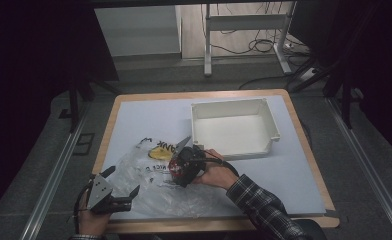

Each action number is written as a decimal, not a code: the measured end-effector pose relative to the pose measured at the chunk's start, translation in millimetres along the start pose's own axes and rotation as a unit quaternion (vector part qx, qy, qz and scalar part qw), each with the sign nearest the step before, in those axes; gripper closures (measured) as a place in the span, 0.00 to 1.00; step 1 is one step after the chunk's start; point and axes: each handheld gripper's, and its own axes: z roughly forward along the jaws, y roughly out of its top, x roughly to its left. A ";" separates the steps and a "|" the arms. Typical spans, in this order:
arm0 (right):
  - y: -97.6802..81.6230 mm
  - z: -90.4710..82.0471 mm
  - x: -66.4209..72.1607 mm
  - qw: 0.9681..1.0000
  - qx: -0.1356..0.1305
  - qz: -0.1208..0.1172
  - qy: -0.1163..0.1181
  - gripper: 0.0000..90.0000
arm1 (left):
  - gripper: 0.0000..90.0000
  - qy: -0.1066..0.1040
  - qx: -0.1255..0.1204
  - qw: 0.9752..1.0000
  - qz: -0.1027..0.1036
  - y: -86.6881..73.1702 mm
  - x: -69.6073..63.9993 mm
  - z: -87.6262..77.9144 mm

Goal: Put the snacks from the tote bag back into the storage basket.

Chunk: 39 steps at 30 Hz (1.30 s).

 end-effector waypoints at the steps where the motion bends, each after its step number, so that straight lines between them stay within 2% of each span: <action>1: 0.6 1.2 -0.2 1.000 0.005 -0.001 -0.003 0.09 | 0.00 0.000 0.000 1.000 0.000 0.0 0.0 0.0; 6: 3.4 7.1 -1.4 1.000 0.021 -0.006 -0.006 0.14 | 0.00 0.000 0.000 1.000 0.000 0.1 0.0 0.0; 16: 9.8 12.1 0.7 0.999 0.034 -0.007 -0.003 0.22 | 0.00 0.000 0.000 1.000 0.001 0.1 -0.2 0.0; 18: 11.5 13.0 1.9 0.999 0.038 -0.008 0.002 0.28 | 0.00 0.000 0.000 1.000 0.001 0.1 -0.3 -0.1; 31: 13.8 10.0 5.0 0.999 0.046 -0.008 0.002 0.28 | 0.00 0.001 0.001 1.000 0.003 0.1 -0.7 0.4; 39: 22.8 -5.3 9.8 0.999 0.030 -0.013 0.009 0.28 | 0.00 0.001 0.003 1.000 0.006 0.3 -0.9 0.6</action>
